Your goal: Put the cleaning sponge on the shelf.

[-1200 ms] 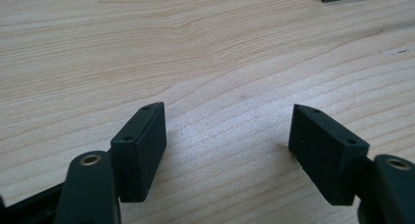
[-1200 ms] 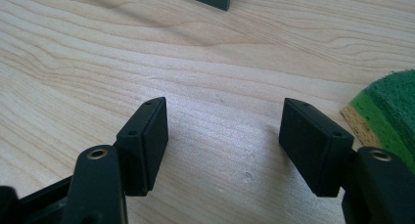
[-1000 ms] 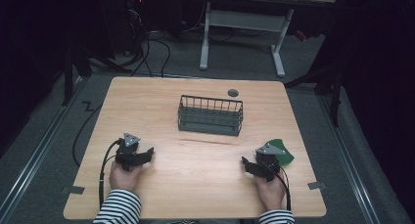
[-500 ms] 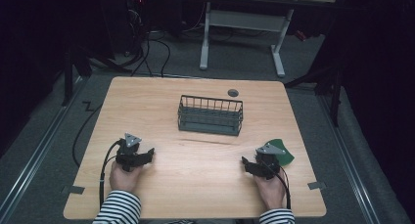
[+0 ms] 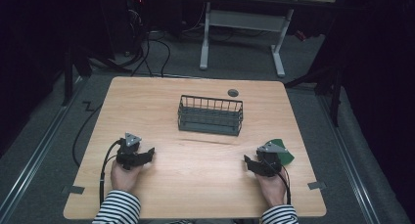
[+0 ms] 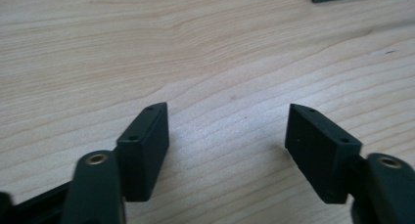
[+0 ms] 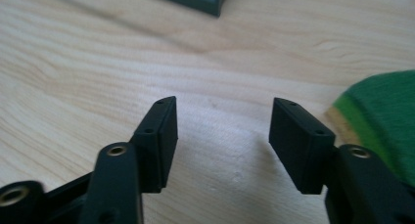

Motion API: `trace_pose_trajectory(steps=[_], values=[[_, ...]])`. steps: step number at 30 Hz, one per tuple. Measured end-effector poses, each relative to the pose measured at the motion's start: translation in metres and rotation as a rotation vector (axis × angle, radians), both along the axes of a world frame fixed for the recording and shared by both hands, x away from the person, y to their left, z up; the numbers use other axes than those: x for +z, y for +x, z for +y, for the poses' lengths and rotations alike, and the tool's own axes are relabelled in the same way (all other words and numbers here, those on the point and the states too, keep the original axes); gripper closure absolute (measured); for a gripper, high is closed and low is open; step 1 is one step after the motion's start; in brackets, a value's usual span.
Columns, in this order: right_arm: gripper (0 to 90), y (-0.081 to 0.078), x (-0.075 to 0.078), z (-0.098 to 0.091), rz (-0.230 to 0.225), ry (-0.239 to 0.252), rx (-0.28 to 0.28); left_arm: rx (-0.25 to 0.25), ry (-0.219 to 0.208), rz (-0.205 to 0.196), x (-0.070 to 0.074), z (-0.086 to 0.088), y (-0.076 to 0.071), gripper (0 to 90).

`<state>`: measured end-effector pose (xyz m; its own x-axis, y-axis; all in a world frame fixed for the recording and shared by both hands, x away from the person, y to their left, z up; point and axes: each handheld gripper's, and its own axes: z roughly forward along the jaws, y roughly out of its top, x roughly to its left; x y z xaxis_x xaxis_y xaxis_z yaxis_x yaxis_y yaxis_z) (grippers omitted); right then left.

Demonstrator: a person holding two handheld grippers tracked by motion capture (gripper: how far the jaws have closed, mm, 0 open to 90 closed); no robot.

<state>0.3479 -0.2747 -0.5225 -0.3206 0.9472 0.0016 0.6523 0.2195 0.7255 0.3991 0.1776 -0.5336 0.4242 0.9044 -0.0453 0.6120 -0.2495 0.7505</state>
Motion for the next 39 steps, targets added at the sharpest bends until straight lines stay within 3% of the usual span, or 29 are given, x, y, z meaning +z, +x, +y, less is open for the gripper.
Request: trace_pose_trajectory(steps=[6, 16, 25, 29, 35, 37, 38, 39], values=[[52.2, -0.005, 0.012, -0.010, -0.041, 0.074, -0.026, -0.016, -0.043, -0.019, 0.009, 0.001, -0.003, 36.5], [54.3, 0.004, 0.029, -0.008, -0.064, 0.082, 0.005, -0.082, -0.031, -0.019, 0.029, -0.018, -0.001, 39.6], [55.0, 0.018, 0.040, -0.004, -0.069, 0.102, 0.010, -0.131, -0.036, -0.027, 0.047, -0.043, 0.014, 41.8], [54.9, 0.029, 0.043, -0.002, -0.045, 0.120, 0.006, -0.151, -0.036, -0.029, 0.053, -0.052, 0.022, 42.0], [54.4, 0.045, 0.047, 0.002, -0.032, 0.125, -0.004, -0.166, -0.010, -0.017, 0.056, -0.063, 0.037, 41.7], [54.4, 0.047, 0.047, 0.003, -0.029, 0.123, -0.005, -0.156, -0.026, -0.025, 0.057, -0.065, 0.041, 41.6], [54.4, 0.053, 0.047, 0.006, -0.030, 0.118, -0.004, -0.142, -0.064, -0.025, 0.057, -0.065, 0.044, 41.7], [54.5, 0.055, 0.047, 0.007, -0.028, 0.120, -0.009, -0.140, -0.060, -0.010, 0.056, -0.066, 0.047, 42.0]])
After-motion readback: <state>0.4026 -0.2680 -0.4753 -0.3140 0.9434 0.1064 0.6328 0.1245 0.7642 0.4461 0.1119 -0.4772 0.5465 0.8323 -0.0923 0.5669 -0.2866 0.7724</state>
